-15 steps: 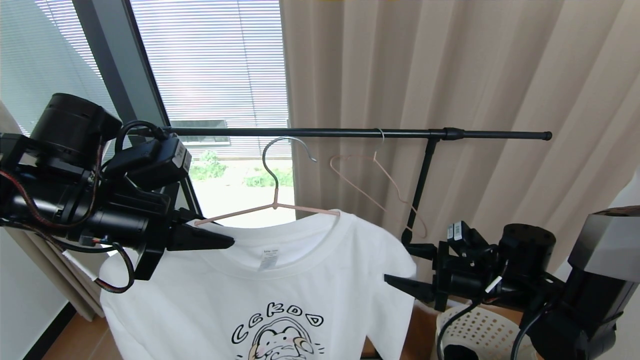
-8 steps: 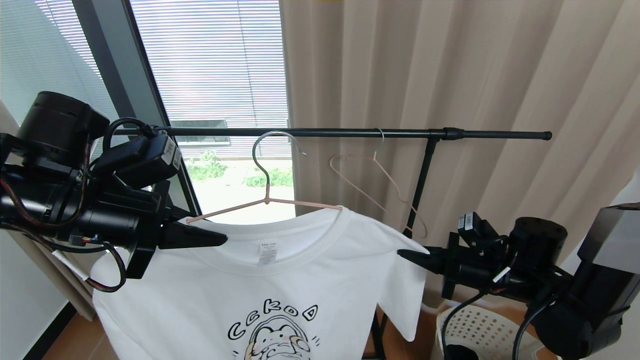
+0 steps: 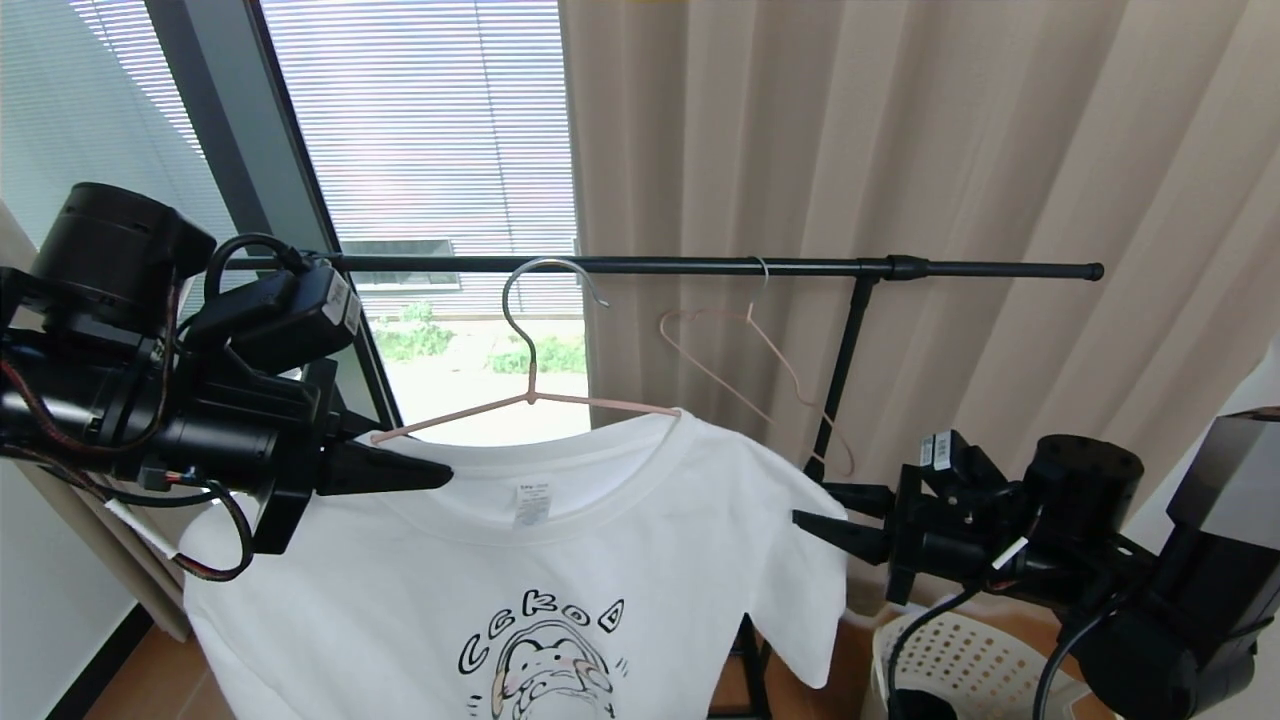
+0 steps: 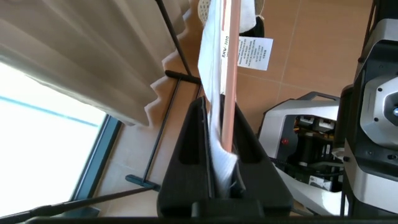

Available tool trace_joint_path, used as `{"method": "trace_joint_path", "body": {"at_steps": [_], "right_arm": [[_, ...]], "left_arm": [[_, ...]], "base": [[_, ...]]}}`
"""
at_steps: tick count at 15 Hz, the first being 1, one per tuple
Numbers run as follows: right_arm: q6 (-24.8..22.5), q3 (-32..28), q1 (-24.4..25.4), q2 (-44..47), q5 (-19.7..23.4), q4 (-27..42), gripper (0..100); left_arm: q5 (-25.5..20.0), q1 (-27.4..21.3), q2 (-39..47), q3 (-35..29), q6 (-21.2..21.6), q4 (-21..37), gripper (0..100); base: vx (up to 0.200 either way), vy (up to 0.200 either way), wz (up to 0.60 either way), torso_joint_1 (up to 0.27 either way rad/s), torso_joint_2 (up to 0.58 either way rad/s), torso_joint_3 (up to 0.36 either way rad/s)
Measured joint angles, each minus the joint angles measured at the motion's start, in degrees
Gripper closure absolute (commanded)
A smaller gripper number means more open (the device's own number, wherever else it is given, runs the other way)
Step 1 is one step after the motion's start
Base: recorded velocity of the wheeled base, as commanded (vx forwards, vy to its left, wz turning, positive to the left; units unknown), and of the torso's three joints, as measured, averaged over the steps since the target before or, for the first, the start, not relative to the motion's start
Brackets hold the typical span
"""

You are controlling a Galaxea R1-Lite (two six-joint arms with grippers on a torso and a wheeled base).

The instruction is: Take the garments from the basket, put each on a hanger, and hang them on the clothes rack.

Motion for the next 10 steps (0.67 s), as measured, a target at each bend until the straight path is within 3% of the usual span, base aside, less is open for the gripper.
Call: {"method": "trace_joint_path", "body": {"at_steps": [7,10], "right_arm": [[0.3,-0.2,0.6,-2.5,-0.3,0.2,0],[2.5,-1.1,0.7,-4.1,-2.9,0.3,0]], "left_arm": [[0.5,3.4,1.9,0.9,-5.8,-7.4,100],[0.8,5.6,4.4,0.5,-11.2,-12.0,100]], "base": [[0.000,0.000,0.00,0.000,0.00,0.000],[0.000,0.000,0.00,0.000,0.00,0.000]]}}
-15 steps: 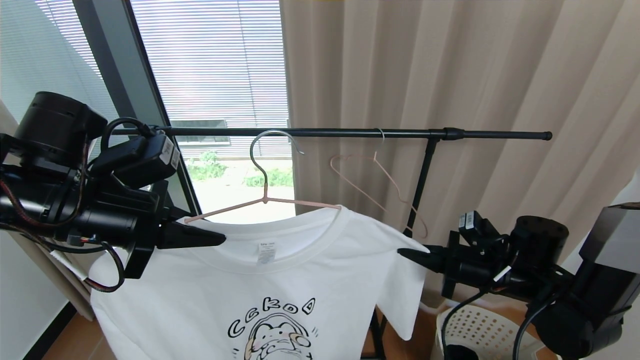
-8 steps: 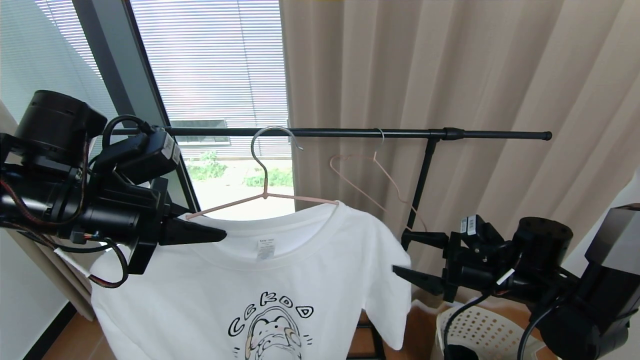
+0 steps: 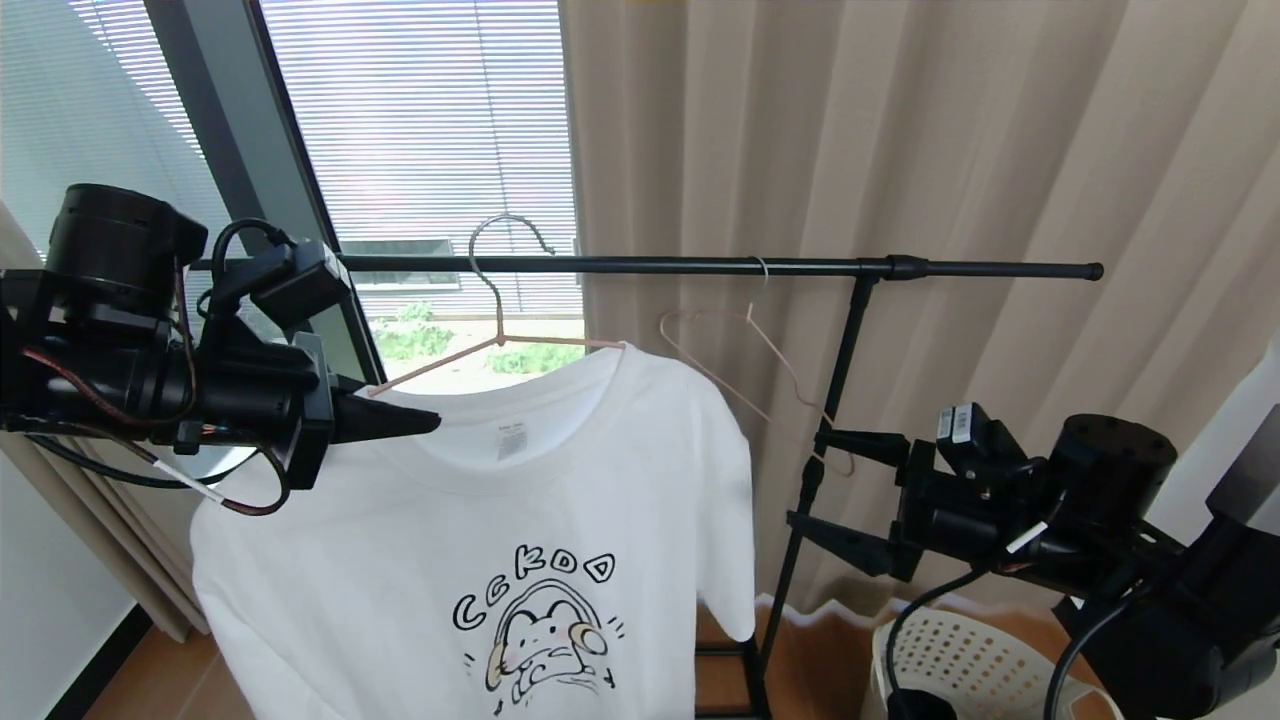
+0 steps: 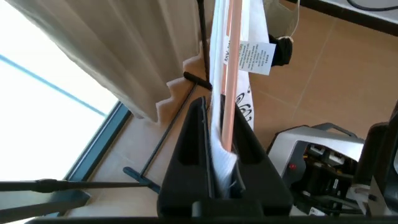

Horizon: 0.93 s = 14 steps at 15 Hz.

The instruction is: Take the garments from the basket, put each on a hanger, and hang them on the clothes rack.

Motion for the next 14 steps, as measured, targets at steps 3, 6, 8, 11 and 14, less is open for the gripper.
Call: {"method": "trace_joint_path", "body": {"at_steps": [3,6,8,11,14], "right_arm": [[2.7,-2.0,0.5,-1.1,-5.6,0.1,0],[3.9,-3.0,0.5,-2.6,-6.0,1.0,0],[3.9,-3.5,0.3,-3.7,-6.1,3.1,0],[3.9,-4.0,0.2,-4.6,-6.1,3.6,0],[3.9,-4.3,-0.4,-4.9,-6.1,3.6,0]], "left_arm": [[5.2,0.0,3.1,-0.6,-5.3,-6.9,100],[10.2,-2.0,6.9,-2.0,-11.5,-11.2,100],[13.2,-3.6,9.8,-4.9,-15.7,-11.8,100],[16.2,-5.6,13.8,-9.9,-19.7,-11.7,100],[17.1,-6.3,17.7,-14.6,-22.3,-11.6,100]], "base": [[0.000,0.000,0.00,0.000,0.00,0.000],[0.000,0.000,0.00,0.000,0.00,0.000],[0.000,0.000,0.00,0.000,0.00,0.000],[0.000,0.000,0.00,0.000,0.00,0.000],[0.000,0.000,0.00,0.000,0.00,0.000]]}}
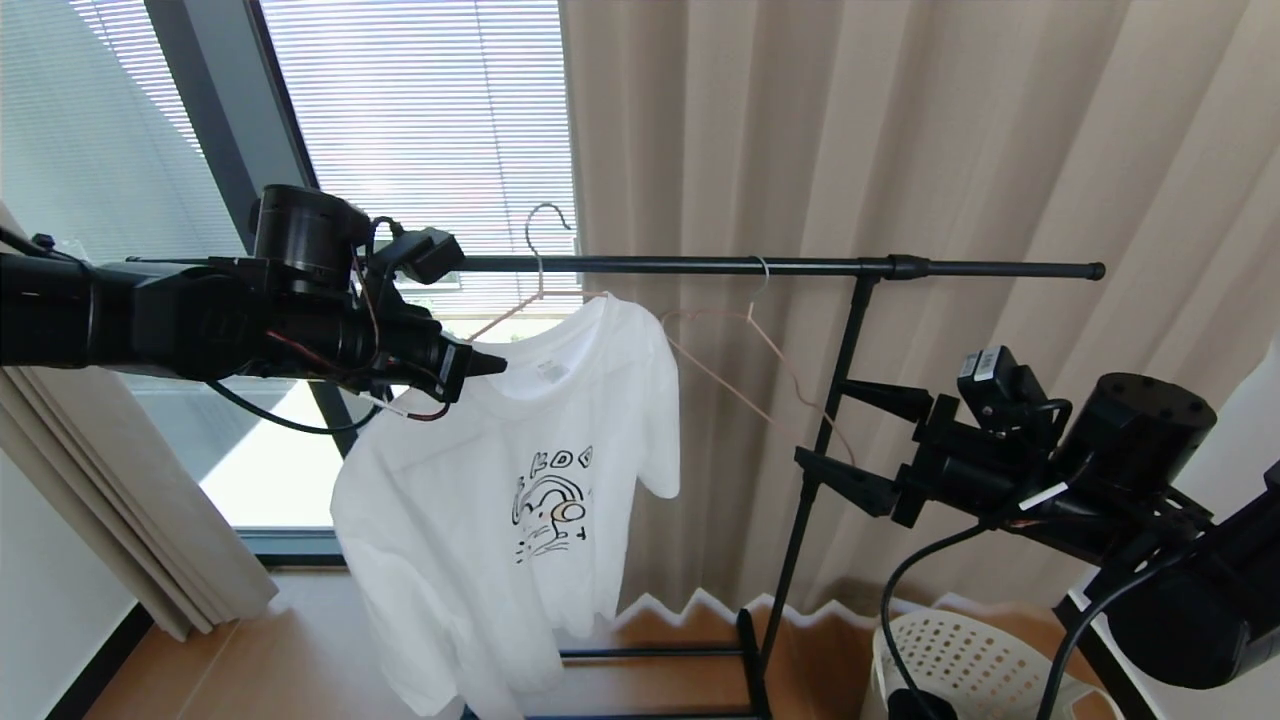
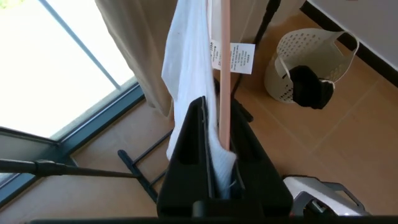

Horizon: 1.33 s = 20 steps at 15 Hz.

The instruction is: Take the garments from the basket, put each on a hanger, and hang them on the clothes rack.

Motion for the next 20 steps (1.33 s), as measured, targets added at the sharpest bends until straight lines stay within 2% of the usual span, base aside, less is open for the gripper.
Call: {"method": "trace_joint_path", "body": {"at_steps": [3,7,13,20], "right_arm": [[0.0,-0.3,-0.3,-0.1,0.0,0.1,0],[0.2,-0.9,-1.1,-0.6,0.0,0.2,0],[0.5,-1.3,-1.4,-0.7,0.0,0.2,0],[0.5,-1.2,-1.5,-0.7,0.1,0.2,0]], "left_arm": [[0.6,-0.1,3.7,-4.5,-2.2,0.0,100],[3.9,-0.3,9.5,-11.2,-4.6,0.2,100],[4.4,-1.1,17.8,-22.0,-8.0,0.3,100],[4.5,-2.3,24.2,-27.1,-9.2,0.3,100]], "base": [[0.000,0.000,0.00,0.000,0.00,0.000],[0.000,0.000,0.00,0.000,0.00,0.000],[0.000,0.000,0.00,0.000,0.00,0.000],[0.000,0.000,0.00,0.000,0.00,0.000]]}}
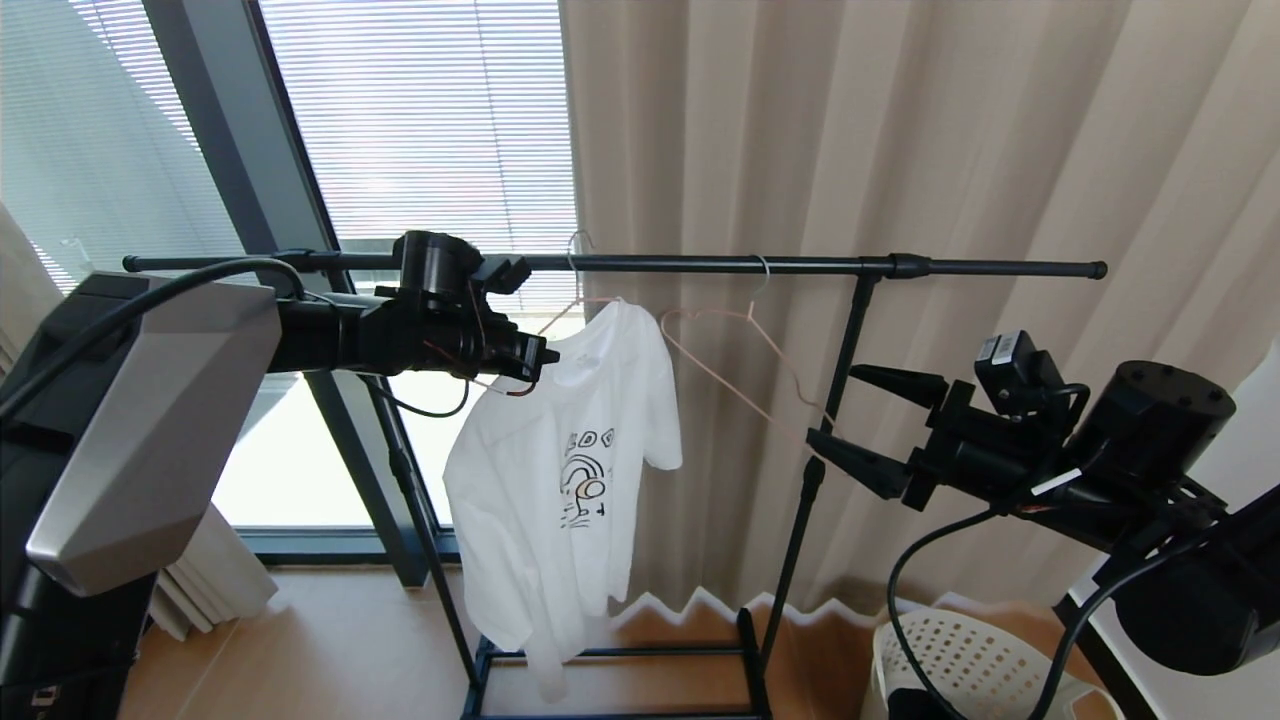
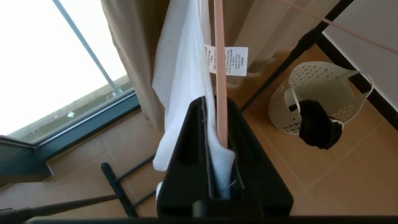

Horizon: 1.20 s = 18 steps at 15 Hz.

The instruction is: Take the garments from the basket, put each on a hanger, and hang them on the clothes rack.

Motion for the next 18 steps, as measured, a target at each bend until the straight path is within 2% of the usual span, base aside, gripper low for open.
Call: {"method": "trace_joint_path", "body": {"at_steps": [7,8,13,16,18], "right_arm": [[0.0,0.2,0.0,0.0,0.0,-0.3,0],[0.0,0.2,0.0,0.0,0.0,-0.3,0],[0.0,0.5,0.0,-0.1,0.1,-0.5,0],[0.0,1.0,-0.1,-1.8,0.1,-0.4,0],[0.0,2.9,-0.7,-4.9,-0.1,0.4,0]], "left_arm": [[0.0,-0.4,1.5,-0.5,-1.4,0.1,100],[0.0,-0.4,1.3,0.3,-1.3,0.2,0],[-0.1,-0.4,-4.1,6.9,-1.0,0.1,0],[-0.1,-0.4,-13.3,16.0,-0.9,0.0,0],[-0.1,-0.4,-22.3,25.0,-0.9,-0.1,0]], "base": [[0.000,0.000,0.00,0.000,0.00,0.000],[0.000,0.000,0.00,0.000,0.00,0.000],[0.000,0.000,0.00,0.000,0.00,0.000],[0.000,0.000,0.00,0.000,0.00,0.000],[0.000,0.000,0.00,0.000,0.00,0.000]]}}
